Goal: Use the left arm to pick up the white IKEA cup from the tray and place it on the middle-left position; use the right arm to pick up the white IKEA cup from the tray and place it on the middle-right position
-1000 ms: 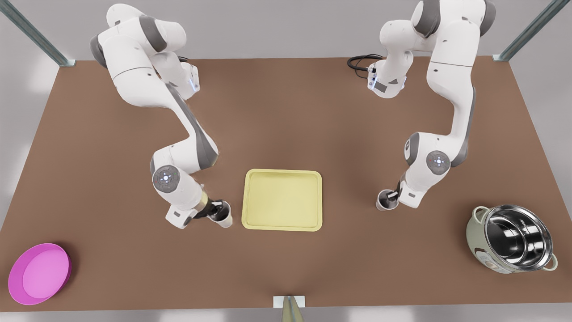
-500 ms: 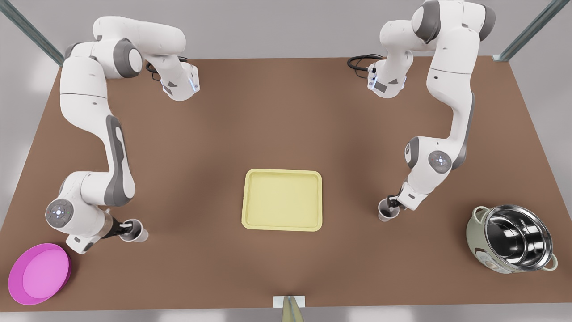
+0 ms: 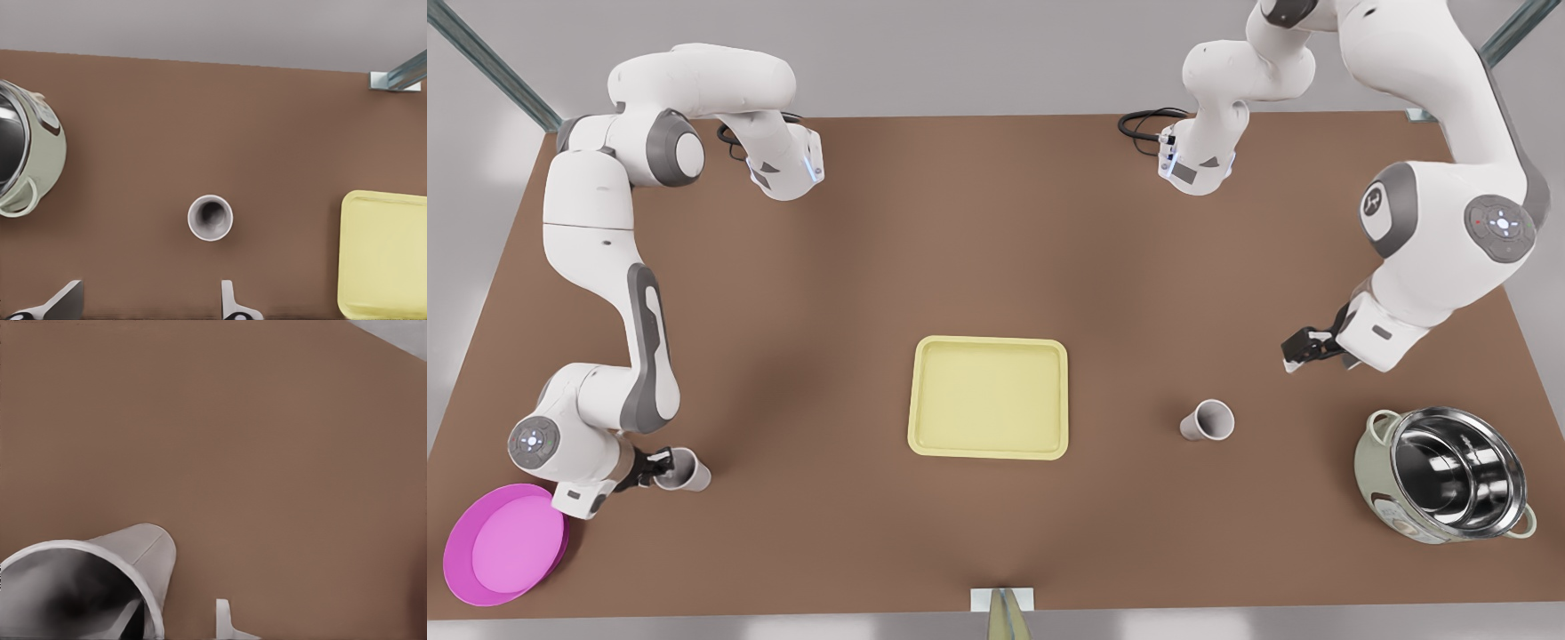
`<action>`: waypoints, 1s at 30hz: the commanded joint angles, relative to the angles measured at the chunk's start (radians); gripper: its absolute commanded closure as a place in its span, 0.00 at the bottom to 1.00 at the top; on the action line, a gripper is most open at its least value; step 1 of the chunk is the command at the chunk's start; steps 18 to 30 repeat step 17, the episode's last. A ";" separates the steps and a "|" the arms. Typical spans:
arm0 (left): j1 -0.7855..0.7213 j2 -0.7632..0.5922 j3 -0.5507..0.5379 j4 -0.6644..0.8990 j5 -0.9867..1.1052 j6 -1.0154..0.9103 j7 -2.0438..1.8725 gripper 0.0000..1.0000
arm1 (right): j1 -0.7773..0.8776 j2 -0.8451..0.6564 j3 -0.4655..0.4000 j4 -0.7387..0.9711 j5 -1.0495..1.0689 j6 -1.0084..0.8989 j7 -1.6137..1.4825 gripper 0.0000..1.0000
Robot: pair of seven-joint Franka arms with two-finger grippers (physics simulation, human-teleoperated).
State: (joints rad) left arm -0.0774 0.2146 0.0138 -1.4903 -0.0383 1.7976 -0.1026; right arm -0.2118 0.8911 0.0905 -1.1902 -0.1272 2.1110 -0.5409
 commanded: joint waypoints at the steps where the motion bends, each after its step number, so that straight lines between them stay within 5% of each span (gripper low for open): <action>1: 0.002 0.005 0.000 0.004 0.001 -0.087 0.037 0.00 | 0.000 -0.014 0.000 0.000 0.035 -0.006 -0.228 0.26; 5: 0.002 0.006 0.002 0.005 0.001 -0.087 0.037 0.00 | 0.008 -0.196 0.037 0.000 0.084 -0.261 -0.166 0.20; 8: 0.002 0.006 0.002 0.005 0.001 -0.087 0.035 0.00 | 0.011 -0.297 0.170 0.000 0.078 -0.370 0.229 0.14; 9: 0.002 0.006 0.002 0.005 0.001 -0.087 0.035 0.00 | 0.022 -0.297 0.198 0.000 0.069 -0.376 0.413 0.00; 12: 0.002 0.006 0.002 0.005 0.001 -0.089 0.035 0.00 | -0.029 -0.356 0.170 0.001 -0.190 -0.394 0.469 0.00; 30: 0.002 0.006 0.002 0.005 0.001 -0.092 0.028 0.00 | -0.044 -0.443 0.187 -0.112 -0.152 -0.434 0.443 0.00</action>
